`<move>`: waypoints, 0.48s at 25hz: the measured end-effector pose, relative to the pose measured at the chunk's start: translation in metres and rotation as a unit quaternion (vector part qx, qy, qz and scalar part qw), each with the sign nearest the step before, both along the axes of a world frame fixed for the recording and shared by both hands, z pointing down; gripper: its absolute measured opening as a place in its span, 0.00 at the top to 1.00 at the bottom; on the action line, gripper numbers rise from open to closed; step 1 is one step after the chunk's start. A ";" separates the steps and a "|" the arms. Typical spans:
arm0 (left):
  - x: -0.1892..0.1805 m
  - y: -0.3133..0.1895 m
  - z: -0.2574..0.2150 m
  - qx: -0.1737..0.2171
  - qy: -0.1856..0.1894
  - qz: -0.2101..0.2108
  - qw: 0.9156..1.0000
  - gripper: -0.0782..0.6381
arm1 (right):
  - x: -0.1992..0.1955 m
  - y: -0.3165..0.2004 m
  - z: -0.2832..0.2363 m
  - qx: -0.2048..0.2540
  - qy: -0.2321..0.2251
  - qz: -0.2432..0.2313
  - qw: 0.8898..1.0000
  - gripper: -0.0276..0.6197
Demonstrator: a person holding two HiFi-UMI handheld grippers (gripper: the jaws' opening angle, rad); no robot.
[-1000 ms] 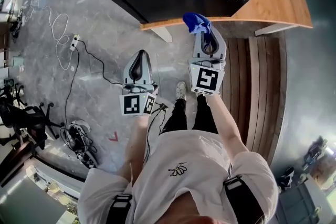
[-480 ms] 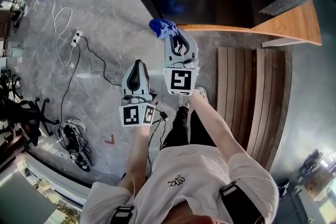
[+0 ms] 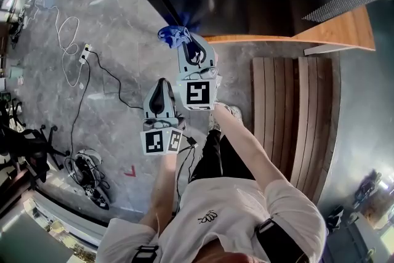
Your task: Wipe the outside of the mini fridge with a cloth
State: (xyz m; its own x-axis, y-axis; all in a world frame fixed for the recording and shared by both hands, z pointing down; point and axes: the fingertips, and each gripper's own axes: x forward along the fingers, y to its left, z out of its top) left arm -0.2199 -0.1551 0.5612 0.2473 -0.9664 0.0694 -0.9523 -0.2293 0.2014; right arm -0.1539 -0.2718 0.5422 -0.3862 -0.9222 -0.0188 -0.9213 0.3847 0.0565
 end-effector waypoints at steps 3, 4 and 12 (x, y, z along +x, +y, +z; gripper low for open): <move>0.018 -0.006 0.002 -0.001 0.002 0.016 1.000 0.88 | 0.021 -0.001 0.001 0.010 0.012 0.011 1.000 0.86; 0.023 -0.007 0.002 -0.001 0.003 0.021 1.000 0.88 | 0.028 -0.001 0.001 0.012 0.013 0.016 1.000 0.86; 0.062 -0.014 0.002 -0.005 0.007 0.053 0.999 0.88 | 0.099 0.001 -0.002 0.012 0.008 0.066 0.998 0.86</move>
State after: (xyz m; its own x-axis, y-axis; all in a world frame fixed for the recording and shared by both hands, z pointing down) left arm -0.1582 -0.1688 0.5635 0.3500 -0.9338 0.0744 -0.9198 -0.3275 0.2162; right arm -0.0549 -0.2712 0.5403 -0.2614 -0.9646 -0.0358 -0.9629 0.2580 0.0797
